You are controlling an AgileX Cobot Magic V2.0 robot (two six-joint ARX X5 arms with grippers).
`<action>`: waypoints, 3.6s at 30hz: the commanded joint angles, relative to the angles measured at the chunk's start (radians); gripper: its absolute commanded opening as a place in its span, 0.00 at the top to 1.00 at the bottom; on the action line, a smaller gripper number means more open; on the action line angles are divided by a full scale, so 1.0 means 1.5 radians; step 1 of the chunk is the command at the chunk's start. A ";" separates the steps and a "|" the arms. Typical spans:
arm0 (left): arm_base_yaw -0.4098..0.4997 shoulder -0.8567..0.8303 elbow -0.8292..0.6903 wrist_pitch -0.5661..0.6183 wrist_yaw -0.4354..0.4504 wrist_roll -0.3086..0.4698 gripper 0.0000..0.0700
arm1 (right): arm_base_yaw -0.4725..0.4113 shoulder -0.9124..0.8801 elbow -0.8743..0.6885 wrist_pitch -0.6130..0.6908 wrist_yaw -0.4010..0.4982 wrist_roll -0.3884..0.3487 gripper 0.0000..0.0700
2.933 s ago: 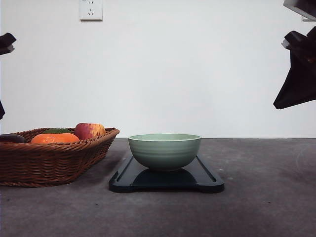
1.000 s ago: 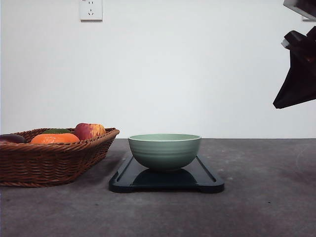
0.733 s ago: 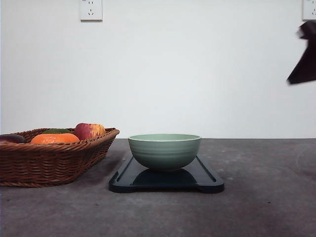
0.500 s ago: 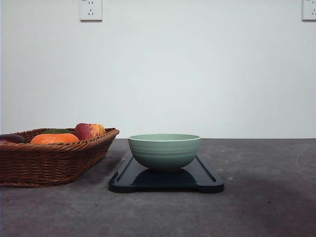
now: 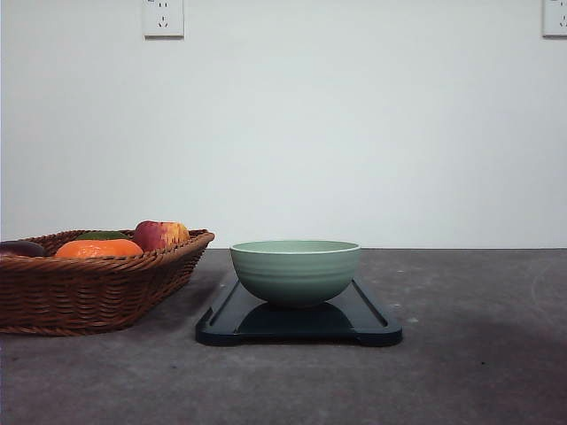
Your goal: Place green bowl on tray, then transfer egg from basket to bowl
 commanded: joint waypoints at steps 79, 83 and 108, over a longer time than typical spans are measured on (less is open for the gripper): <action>0.001 0.001 -0.012 -0.005 -0.001 0.005 1.00 | -0.001 -0.002 -0.003 0.014 -0.004 0.036 0.98; 0.001 0.001 -0.012 -0.005 -0.001 0.005 1.00 | -0.001 -0.002 -0.003 0.014 -0.004 0.036 0.98; 0.001 0.001 -0.012 -0.005 -0.001 0.005 1.00 | -0.001 -0.002 -0.003 0.014 -0.004 0.036 0.98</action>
